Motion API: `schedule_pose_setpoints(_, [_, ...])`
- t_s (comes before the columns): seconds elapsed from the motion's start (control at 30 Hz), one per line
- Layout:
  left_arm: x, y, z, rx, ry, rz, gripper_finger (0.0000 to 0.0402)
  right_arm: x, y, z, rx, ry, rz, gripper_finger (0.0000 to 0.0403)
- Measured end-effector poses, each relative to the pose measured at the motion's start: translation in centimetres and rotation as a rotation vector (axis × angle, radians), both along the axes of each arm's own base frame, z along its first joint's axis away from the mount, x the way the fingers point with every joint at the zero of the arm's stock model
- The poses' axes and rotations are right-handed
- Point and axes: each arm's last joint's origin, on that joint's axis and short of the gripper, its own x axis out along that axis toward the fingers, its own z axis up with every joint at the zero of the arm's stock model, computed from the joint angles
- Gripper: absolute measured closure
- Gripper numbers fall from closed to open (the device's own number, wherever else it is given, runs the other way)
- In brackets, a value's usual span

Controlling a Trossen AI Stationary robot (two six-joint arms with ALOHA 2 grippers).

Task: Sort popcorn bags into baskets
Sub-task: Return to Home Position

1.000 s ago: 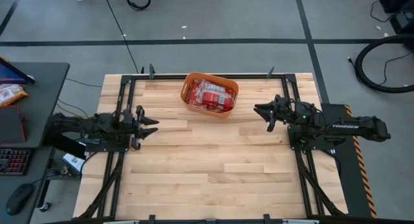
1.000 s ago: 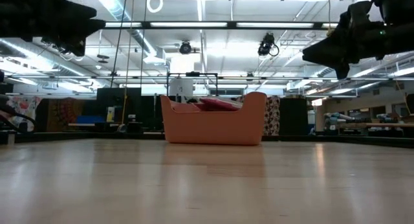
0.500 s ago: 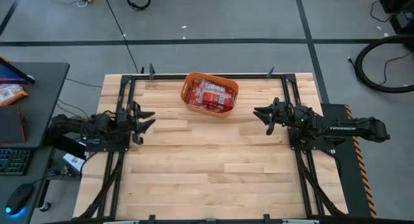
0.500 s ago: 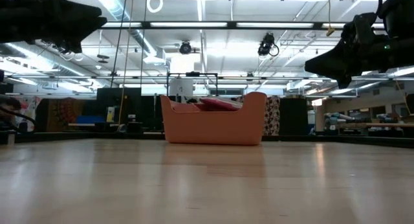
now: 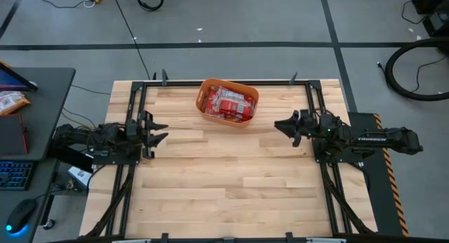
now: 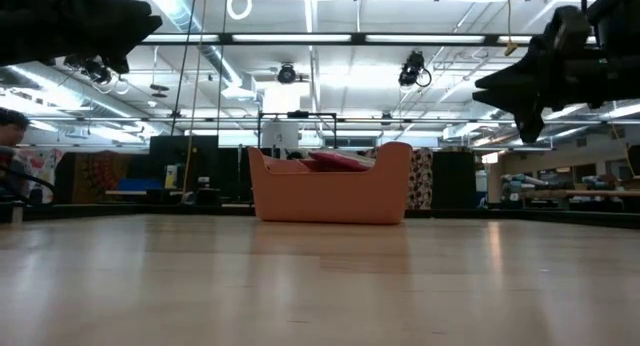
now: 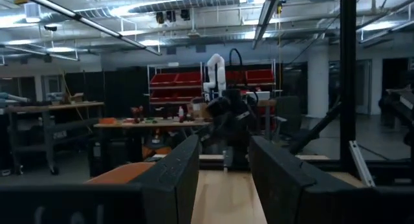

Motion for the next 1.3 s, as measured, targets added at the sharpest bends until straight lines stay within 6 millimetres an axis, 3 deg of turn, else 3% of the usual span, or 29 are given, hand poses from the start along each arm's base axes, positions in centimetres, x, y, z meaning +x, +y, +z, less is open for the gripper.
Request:
schedule_pose_setpoints(0.23, [0.01, 0.0, -0.05, 0.008, 0.006, 0.003, 0.026, 0.11, 0.28, -0.06, -0.164, 0.041, 0.102, 0.0304])
schedule_pose_setpoints(1.3, [0.02, 0.0, -0.07, 0.007, 0.006, 0.003, 0.026, 0.1, 0.26, -0.03, -0.157, 0.039, 0.095, 0.0304])
